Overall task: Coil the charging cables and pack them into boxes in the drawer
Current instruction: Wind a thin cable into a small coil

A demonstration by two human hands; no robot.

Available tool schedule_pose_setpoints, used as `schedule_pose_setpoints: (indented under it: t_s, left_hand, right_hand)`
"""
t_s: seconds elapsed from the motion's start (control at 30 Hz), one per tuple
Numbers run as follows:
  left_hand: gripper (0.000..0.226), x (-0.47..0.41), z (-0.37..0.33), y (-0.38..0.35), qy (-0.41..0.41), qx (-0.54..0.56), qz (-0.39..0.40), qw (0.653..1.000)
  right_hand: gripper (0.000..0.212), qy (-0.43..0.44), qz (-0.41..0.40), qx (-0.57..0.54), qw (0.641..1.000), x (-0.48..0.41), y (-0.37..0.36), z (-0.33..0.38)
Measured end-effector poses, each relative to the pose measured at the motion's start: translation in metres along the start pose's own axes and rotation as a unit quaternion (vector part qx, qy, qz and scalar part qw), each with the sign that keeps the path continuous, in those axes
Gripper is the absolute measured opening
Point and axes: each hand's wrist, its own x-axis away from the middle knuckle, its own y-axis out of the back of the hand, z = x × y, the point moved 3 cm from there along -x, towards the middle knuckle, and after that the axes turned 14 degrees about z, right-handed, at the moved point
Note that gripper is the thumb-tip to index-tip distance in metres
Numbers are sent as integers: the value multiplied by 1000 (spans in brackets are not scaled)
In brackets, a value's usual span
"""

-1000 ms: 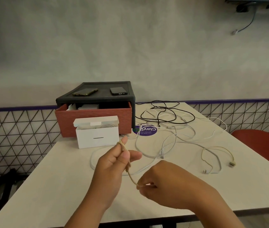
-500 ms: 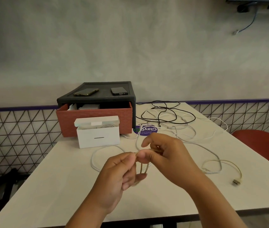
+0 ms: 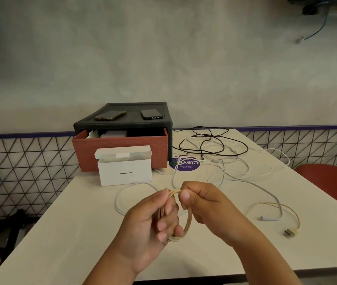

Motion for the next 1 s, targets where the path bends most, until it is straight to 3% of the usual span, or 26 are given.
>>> schedule_pose_setpoints:
  t_s: [0.17,0.37,0.43,0.57,0.77,0.9,1.0]
  left_hand:
    - [35,-7,-1,-2,23,5,-6,1000]
    - [28,-20,0,-4,-12,95,-8,995]
    - [23,-22,0,0,-24,122,5,992]
    - [57,-24,-5,10,-43,162,52,985]
    - [61,-26,-11,12,-69,151,59,984]
    - [66,-30,-20,14,-98,142,59,983]
    - [69,-34,-22,15,-111,134,59,983]
  right_hand:
    - [29,4,-60,83,995,-1,7,0]
    - [41,-4,-127,138,982,-5,14,-7]
    - [38,-15,-124,141,982,-5,17,-10]
    - [38,-47,-100,153,982,-2,19,-18]
    - [41,-93,-79,192,974,4,14,-23]
    - [22,-115,-39,241,963,4,11,-22]
    - [29,-108,-4,290,951,2,5,-16]
